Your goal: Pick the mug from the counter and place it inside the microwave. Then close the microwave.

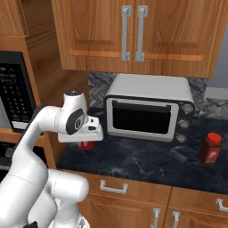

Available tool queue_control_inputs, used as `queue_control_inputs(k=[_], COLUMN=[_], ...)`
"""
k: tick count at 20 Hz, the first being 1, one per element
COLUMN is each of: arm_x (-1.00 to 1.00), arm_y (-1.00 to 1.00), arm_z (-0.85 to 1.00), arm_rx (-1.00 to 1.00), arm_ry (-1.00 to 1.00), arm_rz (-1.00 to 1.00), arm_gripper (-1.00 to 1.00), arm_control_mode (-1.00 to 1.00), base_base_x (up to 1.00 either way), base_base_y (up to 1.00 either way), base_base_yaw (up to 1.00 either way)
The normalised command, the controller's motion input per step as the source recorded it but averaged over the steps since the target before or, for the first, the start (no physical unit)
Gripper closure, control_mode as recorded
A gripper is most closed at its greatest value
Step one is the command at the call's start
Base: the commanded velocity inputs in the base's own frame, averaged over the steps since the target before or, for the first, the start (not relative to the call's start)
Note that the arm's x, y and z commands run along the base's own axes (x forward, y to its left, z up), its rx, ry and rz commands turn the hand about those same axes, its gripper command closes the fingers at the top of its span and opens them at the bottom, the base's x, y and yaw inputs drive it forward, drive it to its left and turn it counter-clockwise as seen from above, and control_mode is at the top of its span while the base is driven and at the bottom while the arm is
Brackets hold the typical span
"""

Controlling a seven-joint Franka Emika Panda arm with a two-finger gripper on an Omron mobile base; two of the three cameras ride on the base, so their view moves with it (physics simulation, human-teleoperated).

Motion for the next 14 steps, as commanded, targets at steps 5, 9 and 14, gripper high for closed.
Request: queue_control_inputs(k=[5, 9, 14], arm_x=[-0.58, -0.58, -0.37], arm_y=[0.22, 0.2, 0.14], arm_z=[0.21, 0.46, 0.45], arm_rx=[0.0, 0.0, 0.0], arm_ry=[-0.18, -0.05, 0.0], arm_rz=[0.0, 0.0, -0.02], arm_gripper=[1.0, 1.0, 1.0], arm_control_mode=[-1.0, -1.0, -1.0], base_base_x=[0.0, 0.0, 0.0], base_base_y=[0.0, 0.0, 0.0], base_base_yaw=[0.0, 0.0, 0.0])
